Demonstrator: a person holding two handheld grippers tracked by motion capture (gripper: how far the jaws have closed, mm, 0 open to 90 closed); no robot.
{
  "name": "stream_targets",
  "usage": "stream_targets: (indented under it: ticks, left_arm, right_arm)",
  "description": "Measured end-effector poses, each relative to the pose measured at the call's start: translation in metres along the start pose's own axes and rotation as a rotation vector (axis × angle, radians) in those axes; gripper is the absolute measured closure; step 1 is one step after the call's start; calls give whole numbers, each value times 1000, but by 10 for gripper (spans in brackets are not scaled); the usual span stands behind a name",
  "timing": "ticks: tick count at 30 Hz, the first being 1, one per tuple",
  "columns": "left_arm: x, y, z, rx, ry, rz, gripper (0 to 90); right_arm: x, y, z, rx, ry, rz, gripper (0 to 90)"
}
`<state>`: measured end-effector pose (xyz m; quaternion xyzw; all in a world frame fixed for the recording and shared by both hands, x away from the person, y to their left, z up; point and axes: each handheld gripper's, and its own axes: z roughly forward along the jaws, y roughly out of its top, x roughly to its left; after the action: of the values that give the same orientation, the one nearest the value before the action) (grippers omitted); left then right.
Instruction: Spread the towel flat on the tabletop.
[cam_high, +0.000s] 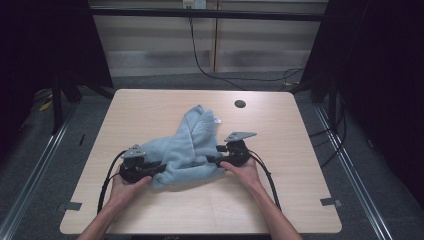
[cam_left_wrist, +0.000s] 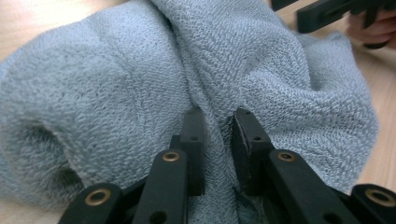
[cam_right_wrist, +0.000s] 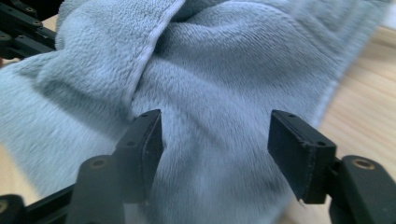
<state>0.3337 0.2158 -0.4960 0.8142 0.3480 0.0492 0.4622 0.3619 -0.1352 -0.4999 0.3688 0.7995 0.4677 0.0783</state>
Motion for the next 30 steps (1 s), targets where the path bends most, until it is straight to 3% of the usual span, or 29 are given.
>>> stream_targets:
  ticks: [2, 4, 6, 8, 10, 12, 16, 17, 20, 21, 22, 24, 25, 28, 30]
  left_arm:
    - [1, -1, 0, -7, -8, -13, 759]
    - [1, -1, -1, -7, -6, -3, 759]
    - [1, -2, -1, -10, -11, -9, 759]
    - [0, -2, -2, -8, -13, -8, 759]
    - [-1, -2, -4, -13, -11, -3, 761]
    - [-2, -2, -6, -21, -13, -2, 762]
    - [-12, -1, -12, -30, -37, 21, 784]
    - [-21, -1, -15, -40, -61, 33, 790]
    - [-32, -3, -20, -42, -73, 51, 843]
    - [-34, -4, -21, -37, -95, 54, 851]
    - [-34, -4, -21, -37, -95, 54, 860]
    - [-46, -8, -21, -19, -128, 63, 881]
    - [-46, -8, -21, -19, -128, 63, 892]
    - [-64, -11, -23, 2, -183, 103, 887]
    - [-70, -8, -25, -10, -178, 109, 819]
  right_arm:
    - [0, 1, 13, 17, 36, 3, 348]
    - [4, 1, 25, 45, 30, -14, 360]
    - [10, 3, 27, 27, 44, -27, 509]
    - [15, 3, 29, 60, 34, -52, 683]
    - [18, 1, 27, 76, 32, -54, 776]
    - [18, 1, 23, 75, 33, -45, 795]
    - [22, 0, -5, 68, 21, -41, 815]
    - [24, -2, -12, 72, 19, -45, 815]
    - [29, -12, -34, 85, -8, -49, 815]
    - [28, -16, -42, 88, -18, -47, 816]
    - [28, -16, -42, 88, -18, -47, 816]
    - [29, -33, -63, 77, -7, -9, 815]
    - [29, -33, -63, 77, -7, -9, 815]
    - [37, -52, -85, 88, -16, -8, 805]
    - [39, -59, -94, 94, -16, -3, 762]
